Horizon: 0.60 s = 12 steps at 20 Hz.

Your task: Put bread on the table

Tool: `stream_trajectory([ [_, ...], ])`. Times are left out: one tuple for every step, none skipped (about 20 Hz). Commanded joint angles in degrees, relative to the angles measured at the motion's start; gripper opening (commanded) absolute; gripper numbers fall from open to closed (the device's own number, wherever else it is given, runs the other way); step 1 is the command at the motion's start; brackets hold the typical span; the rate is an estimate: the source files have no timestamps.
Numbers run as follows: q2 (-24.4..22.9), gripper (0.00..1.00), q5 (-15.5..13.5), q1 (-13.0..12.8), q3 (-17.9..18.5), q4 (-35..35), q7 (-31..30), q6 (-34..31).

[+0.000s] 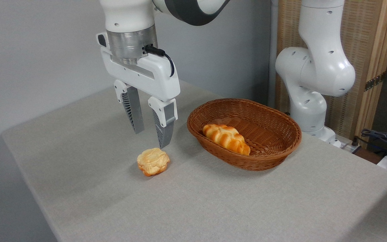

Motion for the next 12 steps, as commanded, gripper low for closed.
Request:
stream_trajectory([
  [0.25, 1.00, -0.85, 0.29, -0.20, 0.94, 1.19, -1.53],
  [0.25, 1.00, -0.85, 0.21, -0.28, 0.85, 1.19, -1.53],
  [0.25, 1.00, -0.85, 0.21, -0.46, 0.76, 1.19, -1.53],
  [0.25, 1.00, -0.85, 0.21, -0.55, 0.76, 1.19, -1.53],
  [0.25, 1.00, -0.85, 0.21, -0.55, 0.67, 1.19, -1.70],
  [0.25, 1.00, -0.85, 0.21, -0.55, 0.67, 1.19, -1.79],
  [0.25, 1.00, -0.85, 0.21, -0.55, 0.67, 1.19, -1.88],
  [0.25, 1.00, -0.85, 0.21, -0.55, 0.67, 1.28, -1.88],
  [0.16, 1.00, -0.85, 0.21, -0.55, 0.67, 1.28, -1.88],
  [0.16, 1.00, -0.85, 0.21, -0.55, 0.67, 1.28, -1.88],
  [0.16, 1.00, -0.85, 0.21, -0.55, 0.67, 1.19, -1.79],
  [0.16, 1.00, -0.94, 0.12, -0.55, 0.67, 1.19, -1.70],
])
